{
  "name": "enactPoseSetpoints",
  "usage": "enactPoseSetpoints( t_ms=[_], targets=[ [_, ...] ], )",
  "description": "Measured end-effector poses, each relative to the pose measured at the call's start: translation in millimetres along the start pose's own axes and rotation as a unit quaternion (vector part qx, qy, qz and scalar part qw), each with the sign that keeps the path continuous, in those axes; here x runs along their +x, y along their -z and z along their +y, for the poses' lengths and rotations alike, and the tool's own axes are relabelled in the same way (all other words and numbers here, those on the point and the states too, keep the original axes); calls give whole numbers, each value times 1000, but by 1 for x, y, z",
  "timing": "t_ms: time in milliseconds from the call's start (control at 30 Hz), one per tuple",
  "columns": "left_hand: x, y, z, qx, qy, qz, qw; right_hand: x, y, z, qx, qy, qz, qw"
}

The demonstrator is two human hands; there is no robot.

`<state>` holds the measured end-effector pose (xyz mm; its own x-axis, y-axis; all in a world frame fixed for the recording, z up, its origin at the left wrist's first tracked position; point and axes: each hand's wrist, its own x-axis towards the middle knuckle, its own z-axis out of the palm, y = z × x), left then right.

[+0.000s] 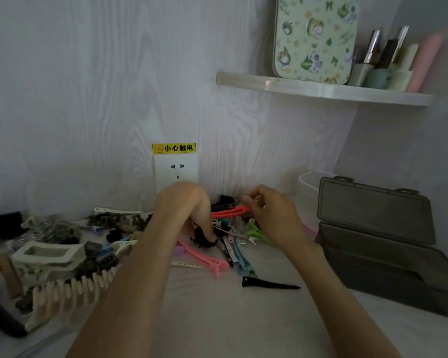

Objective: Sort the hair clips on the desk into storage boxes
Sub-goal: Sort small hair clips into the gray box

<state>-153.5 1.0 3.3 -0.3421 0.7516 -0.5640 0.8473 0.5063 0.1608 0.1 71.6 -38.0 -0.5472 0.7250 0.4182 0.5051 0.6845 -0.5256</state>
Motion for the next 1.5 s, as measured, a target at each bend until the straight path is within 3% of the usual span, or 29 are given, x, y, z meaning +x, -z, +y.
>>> enactPoseSetpoints(
  t_ms=[133,267,367,633,833,1000,1133,1267,1400,1500],
  targets=[
    [1,7,-12,-105,-87,7,991,22,-11,-2,-117,6,-139,983],
    [2,10,-25,-195,-106,53,974,32,-17,-18,-179,-5,-233,956],
    [-3,15,-32,-219,-116,95,964,33,-23,-16,-194,6,-197,961],
    [-28,31,-25,-271,-162,254,914,29,-5,2,13,-6,-159,987],
    [-39,30,-4,-311,-192,305,879,26,23,-3,131,-39,-105,985],
    [-40,32,28,-373,-210,350,833,17,46,8,95,-42,-71,992],
    [-31,14,72,-285,-268,405,826,-5,96,26,109,-68,-11,992],
    [-23,-20,123,-243,-374,326,834,-31,143,64,38,-126,-20,991],
    [-13,-51,150,-177,-411,219,867,-47,139,98,-28,-183,-58,981],
    [-5,-65,153,-96,-390,252,881,-65,116,110,-68,-174,17,982]
  ],
)
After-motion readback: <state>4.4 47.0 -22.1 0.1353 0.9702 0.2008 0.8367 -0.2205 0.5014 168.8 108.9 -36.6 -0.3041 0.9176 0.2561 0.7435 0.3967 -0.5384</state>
